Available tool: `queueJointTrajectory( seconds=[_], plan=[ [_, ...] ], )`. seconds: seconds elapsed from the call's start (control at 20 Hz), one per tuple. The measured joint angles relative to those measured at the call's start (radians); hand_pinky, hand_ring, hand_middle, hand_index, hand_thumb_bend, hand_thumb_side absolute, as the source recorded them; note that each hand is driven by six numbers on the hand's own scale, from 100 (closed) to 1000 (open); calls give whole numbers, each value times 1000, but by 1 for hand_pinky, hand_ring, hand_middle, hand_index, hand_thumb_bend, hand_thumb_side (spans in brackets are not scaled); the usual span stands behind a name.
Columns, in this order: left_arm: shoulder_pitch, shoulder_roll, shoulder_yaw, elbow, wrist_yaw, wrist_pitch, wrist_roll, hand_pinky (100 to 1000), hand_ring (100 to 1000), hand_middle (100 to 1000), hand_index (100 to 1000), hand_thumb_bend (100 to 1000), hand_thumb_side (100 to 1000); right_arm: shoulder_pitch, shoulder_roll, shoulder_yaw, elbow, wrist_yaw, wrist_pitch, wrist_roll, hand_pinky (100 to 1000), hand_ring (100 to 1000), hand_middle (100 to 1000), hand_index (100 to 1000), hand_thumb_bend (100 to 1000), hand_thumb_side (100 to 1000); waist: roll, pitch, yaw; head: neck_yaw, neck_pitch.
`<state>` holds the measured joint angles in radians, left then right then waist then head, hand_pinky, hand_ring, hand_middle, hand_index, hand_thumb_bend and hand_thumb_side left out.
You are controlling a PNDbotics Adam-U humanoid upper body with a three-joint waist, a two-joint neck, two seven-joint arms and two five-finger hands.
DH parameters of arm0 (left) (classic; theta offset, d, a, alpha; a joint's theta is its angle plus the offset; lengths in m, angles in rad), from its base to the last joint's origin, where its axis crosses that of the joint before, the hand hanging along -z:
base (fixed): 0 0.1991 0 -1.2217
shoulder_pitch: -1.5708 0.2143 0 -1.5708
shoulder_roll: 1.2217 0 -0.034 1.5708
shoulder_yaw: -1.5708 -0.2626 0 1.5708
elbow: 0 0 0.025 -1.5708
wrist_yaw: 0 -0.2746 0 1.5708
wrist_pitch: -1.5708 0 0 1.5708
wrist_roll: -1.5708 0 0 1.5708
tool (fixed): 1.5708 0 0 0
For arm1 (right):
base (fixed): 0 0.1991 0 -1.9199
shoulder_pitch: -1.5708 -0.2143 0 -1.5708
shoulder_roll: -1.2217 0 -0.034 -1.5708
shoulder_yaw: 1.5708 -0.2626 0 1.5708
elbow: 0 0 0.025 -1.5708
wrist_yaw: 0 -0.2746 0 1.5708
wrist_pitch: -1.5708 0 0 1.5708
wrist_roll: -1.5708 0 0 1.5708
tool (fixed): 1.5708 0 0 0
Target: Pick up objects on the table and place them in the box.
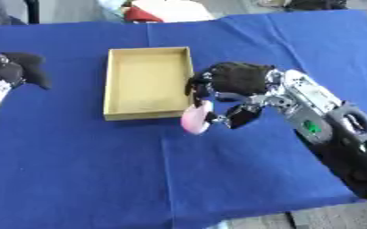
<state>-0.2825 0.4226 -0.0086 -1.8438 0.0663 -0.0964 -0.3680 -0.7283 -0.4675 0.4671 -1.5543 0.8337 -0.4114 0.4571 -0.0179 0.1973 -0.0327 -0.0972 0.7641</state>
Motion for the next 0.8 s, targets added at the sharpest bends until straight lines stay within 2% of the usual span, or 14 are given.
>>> queueJointTrajectory(
  seconds=[0.25, 0.5, 0.8],
  plan=[
    [-1, 0, 0, 0, 0, 0, 0, 718, 594, 566, 782, 100, 777, -83, -17, -27, 26, -34, 38, 15, 744, 769, 761, 429, 100, 100, 0, 0, 13, -3, -1],
    [-19, 0, -2, -2, 5, -2, -5, 718, 594, 566, 781, 100, 774, -163, -23, -49, 99, -43, 66, 12, 747, 772, 768, 442, 100, 100, 0, 8, 46, -17, -11],
    [-43, -3, -13, -7, 12, 0, -15, 718, 594, 566, 781, 100, 771, -237, 17, -95, 258, 31, 92, -33, 736, 761, 762, 477, 100, 100, -2, 21, 86, -46, -22]
  ],
)
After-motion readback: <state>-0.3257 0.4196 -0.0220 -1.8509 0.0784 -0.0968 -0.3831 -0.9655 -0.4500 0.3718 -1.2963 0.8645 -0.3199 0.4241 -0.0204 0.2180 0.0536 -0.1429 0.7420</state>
